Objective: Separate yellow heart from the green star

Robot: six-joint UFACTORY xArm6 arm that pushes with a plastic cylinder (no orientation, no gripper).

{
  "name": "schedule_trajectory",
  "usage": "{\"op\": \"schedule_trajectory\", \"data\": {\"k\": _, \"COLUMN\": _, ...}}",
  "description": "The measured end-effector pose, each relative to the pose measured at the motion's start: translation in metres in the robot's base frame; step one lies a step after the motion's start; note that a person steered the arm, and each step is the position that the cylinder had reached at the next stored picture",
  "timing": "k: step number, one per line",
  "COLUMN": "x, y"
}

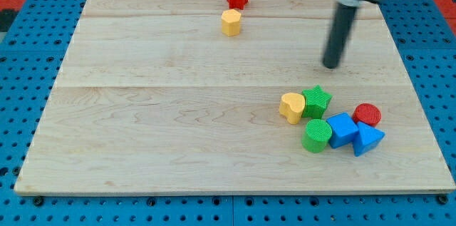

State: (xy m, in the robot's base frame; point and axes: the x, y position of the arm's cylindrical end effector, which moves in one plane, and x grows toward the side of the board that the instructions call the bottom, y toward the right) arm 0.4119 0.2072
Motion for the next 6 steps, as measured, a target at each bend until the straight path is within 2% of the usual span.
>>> {"op": "schedule_trajectory", "data": {"k": 1, "x": 0.064, "y": -0.006}}
{"op": "schedule_trajectory", "data": {"k": 2, "x": 0.101, "y": -0.058}}
{"op": "schedule_trajectory", "data": {"k": 3, "x": 0.098, "y": -0.114}}
{"op": "schedule_trajectory", "data": {"k": 4, "x": 0.07, "y": -0.139}}
{"op": "schedule_trajectory", "data": {"k": 5, "x": 0.088, "y": -0.154}}
{"op": "schedule_trajectory", "data": {"k": 6, "x": 0.051, "y": -0.195}}
